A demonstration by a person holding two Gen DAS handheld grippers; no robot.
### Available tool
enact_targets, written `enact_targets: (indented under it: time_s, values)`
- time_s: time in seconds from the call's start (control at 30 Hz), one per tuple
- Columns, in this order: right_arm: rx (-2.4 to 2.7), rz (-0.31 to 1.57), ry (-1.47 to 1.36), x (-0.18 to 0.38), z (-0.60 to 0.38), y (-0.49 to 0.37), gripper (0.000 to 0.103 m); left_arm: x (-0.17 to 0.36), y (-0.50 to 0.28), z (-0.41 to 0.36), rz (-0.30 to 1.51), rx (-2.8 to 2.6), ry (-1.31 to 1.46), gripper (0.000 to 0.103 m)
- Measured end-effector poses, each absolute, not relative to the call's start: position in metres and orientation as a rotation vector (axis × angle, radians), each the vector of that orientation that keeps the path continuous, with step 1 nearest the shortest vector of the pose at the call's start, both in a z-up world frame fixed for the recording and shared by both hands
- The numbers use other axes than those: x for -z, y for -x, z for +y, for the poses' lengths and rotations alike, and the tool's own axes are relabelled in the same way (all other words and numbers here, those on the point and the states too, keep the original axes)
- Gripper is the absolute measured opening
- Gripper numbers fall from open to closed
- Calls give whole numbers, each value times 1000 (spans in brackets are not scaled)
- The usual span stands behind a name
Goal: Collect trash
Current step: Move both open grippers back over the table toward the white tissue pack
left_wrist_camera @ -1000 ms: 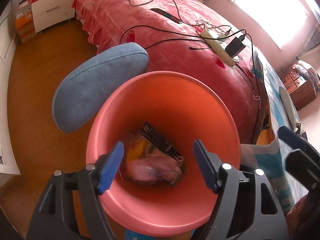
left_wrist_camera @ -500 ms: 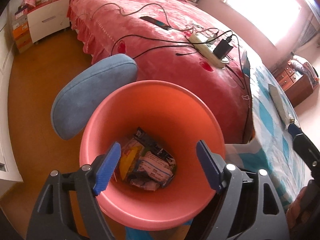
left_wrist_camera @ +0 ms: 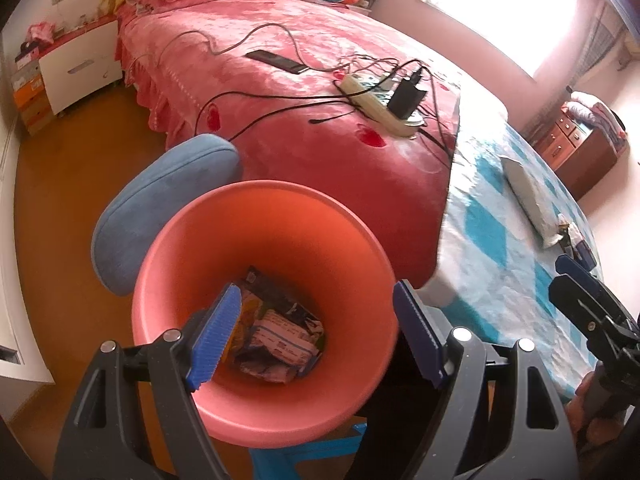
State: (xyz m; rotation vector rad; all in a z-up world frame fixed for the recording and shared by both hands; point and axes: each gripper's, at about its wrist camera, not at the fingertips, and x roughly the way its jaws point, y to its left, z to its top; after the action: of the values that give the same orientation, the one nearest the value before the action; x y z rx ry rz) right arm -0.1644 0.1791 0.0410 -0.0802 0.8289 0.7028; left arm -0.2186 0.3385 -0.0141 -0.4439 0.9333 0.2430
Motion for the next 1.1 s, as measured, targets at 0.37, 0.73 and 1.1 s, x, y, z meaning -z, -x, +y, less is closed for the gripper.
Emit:
enact_targets:
  time_s: [0.37, 0.73, 1.1]
  values:
    - [-662, 810, 31, -47, 142, 161, 90, 3, 203, 305, 942, -215, 389, 79]
    - [-608, 777, 13, -51, 109, 153, 90, -5, 188, 267, 954, -178, 330, 79]
    - [-558, 771, -39, -50, 72, 141, 90, -7, 176, 235, 977, -146, 269, 79]
